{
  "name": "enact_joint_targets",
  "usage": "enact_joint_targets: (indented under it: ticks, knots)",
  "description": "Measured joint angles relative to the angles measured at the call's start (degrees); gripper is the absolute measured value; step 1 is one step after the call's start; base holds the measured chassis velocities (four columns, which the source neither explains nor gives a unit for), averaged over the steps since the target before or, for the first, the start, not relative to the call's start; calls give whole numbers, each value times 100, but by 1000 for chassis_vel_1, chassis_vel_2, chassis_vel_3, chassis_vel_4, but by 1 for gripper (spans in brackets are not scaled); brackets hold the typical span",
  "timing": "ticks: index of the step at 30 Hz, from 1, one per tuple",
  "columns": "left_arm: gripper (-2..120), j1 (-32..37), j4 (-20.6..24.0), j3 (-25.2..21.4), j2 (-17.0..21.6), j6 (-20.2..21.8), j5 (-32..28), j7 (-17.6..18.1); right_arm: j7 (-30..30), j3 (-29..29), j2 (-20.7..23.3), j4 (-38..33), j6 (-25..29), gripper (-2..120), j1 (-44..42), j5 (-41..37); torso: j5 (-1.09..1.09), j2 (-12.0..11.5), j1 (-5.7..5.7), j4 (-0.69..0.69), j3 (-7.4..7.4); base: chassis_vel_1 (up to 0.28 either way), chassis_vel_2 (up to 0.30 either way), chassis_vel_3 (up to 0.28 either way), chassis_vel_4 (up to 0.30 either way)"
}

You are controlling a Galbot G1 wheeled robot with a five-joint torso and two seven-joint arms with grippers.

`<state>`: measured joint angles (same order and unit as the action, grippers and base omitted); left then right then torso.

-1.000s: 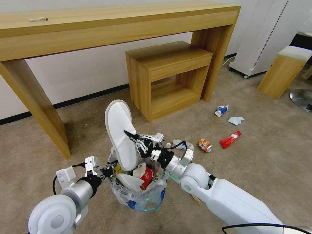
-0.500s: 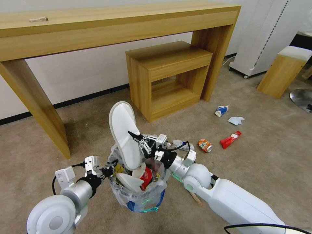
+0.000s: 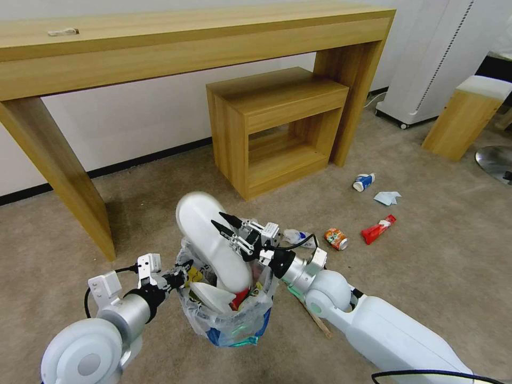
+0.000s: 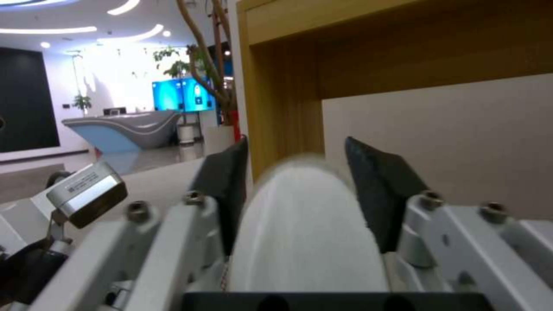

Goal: Pick up the trash bin and place the garbage on the floor into it.

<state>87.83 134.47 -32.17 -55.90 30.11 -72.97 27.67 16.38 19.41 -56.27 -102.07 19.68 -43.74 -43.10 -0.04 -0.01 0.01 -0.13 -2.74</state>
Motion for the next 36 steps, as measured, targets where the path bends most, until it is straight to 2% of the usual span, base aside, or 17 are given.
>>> enact_joint_targets:
  ticks: [1,4,7,8,10,11,12,14,36]
  knots:
    - [1,0,0,0,0,0,0,0,0,0,0,0,0,48,0,0,0,0,0,0,0,0,0,0,0]
    - [1,0,-11,-4,-1,-2,-5,1,16,-10,6,0,6,63,-14,2,0,0,0,0,0,0,0,0,0]
    - [1,-2,-15,-4,-4,-2,-5,1,22,-19,9,0,11,70,-24,2,0,0,0,0,0,0,0,0,0]
    - [1,-4,-19,-4,-5,-3,-6,0,38,-33,15,0,18,78,-43,3,0,0,0,0,0,0,0,0,0]
    - [1,-7,-23,-4,-5,-3,-7,1,45,-42,18,0,21,81,-54,3,0,0,0,0,0,0,0,0,0]
    - [1,-13,-31,-4,-2,-4,-9,1,53,-64,21,0,32,88,-74,3,0,0,0,0,0,0,0,0,0]
    - [1,-13,-31,-4,-2,-4,-9,1,53,-64,21,0,32,88,-74,3,0,0,0,0,0,0,0,0,0]
    - [1,-18,-54,0,-13,-6,-10,1,59,-118,19,8,44,97,-107,6,0,0,0,0,0,0,0,0,0]
    - [1,-26,-450,-2,-255,-27,236,-16,-229,-1134,-188,-308,-88,99,-573,-157,0,0,0,0,0,0,0,0,0]
